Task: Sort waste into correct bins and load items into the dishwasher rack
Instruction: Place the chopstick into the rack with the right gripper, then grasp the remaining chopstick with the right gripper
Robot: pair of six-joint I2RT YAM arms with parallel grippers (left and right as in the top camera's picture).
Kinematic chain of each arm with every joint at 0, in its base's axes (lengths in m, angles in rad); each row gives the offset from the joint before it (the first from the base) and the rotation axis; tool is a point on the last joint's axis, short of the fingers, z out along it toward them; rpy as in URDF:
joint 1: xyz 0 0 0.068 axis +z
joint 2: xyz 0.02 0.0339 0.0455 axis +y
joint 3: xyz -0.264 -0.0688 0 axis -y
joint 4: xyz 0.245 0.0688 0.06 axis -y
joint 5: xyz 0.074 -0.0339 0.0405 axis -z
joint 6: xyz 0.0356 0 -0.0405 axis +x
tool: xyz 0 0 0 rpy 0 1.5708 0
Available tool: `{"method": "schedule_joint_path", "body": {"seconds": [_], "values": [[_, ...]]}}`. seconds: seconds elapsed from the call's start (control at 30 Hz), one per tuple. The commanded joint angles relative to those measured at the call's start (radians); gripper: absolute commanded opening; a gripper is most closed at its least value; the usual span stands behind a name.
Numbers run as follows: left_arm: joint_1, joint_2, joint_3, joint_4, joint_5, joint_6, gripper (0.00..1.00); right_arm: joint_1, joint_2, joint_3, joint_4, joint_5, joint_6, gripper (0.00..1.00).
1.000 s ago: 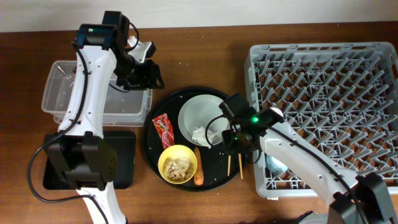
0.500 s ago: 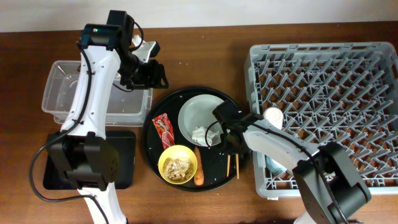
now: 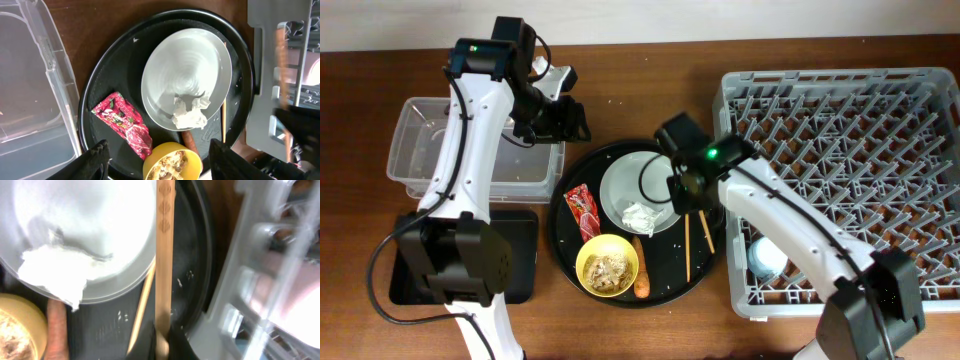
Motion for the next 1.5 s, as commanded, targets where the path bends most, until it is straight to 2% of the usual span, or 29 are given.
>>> {"method": "schedule_joint_path", "body": {"seconds": [0.0,0.1,0.23,0.3,0.43,0.57,0.73,0.77,0.8,0.9,1.0,1.07,1.13,1.23,1.3,1.47], "values": [[-0.042,-0.017,-0.034,0.031,0.0,-0.031,0.62,-0.086,-0.048,0.158,-0.109,0.006,-0.03,0.04],[-0.137,-0.017,-0.159,0.147,-0.004,-0.053,0.62,-0.274,-0.075,0.218,-0.211,-0.004,-0.073,0.04],[-0.251,-0.016,-0.239,0.267,-0.008,-0.053,0.63,-0.502,-0.067,0.216,-0.171,-0.167,-0.305,0.04],[-0.281,-0.016,-0.24,0.294,-0.017,-0.058,0.72,-0.563,-0.045,0.216,-0.151,-0.167,-0.364,0.04],[-0.322,-0.016,-0.241,0.295,-0.165,-0.177,0.74,-0.631,0.029,0.214,-0.088,-0.159,-0.456,0.04],[-0.349,-0.016,-0.264,0.316,-0.224,-0.268,0.86,-0.668,0.115,0.214,-0.053,-0.13,-0.467,0.04],[-0.351,-0.016,-0.275,0.321,-0.254,-0.272,0.98,-0.671,0.189,0.214,-0.04,-0.13,-0.472,0.06],[-0.351,-0.016,-0.275,0.321,-0.254,-0.272,0.99,-0.67,0.196,0.214,-0.043,-0.134,-0.472,0.11],[-0.351,-0.016,-0.275,0.321,-0.254,-0.272,0.99,-0.67,0.202,0.214,-0.048,-0.14,-0.472,0.23],[-0.351,-0.016,-0.275,0.31,-0.246,-0.272,0.99,-0.67,0.203,0.212,-0.055,-0.142,-0.457,0.41],[-0.351,-0.016,-0.275,0.297,-0.224,-0.272,0.99,-0.67,0.201,0.219,-0.06,-0.142,-0.44,0.43],[-0.351,-0.016,-0.275,0.287,-0.226,-0.271,0.98,-0.67,0.192,0.285,-0.144,-0.183,-0.417,0.47],[-0.351,-0.016,-0.275,0.284,-0.266,-0.271,0.98,-0.667,0.174,0.446,-0.368,-0.43,-0.415,0.52],[-0.342,-0.016,-0.275,0.283,-0.296,-0.271,0.98,-0.599,0.151,0.497,-0.568,-0.525,-0.423,0.52],[-0.32,-0.016,-0.275,0.283,-0.296,-0.271,0.98,-0.524,0.152,0.478,-0.572,-0.526,-0.372,0.46],[-0.19,-0.016,-0.275,0.256,-0.291,-0.266,0.97,-0.335,0.152,0.415,-0.511,-0.511,-0.304,0.45]]}}
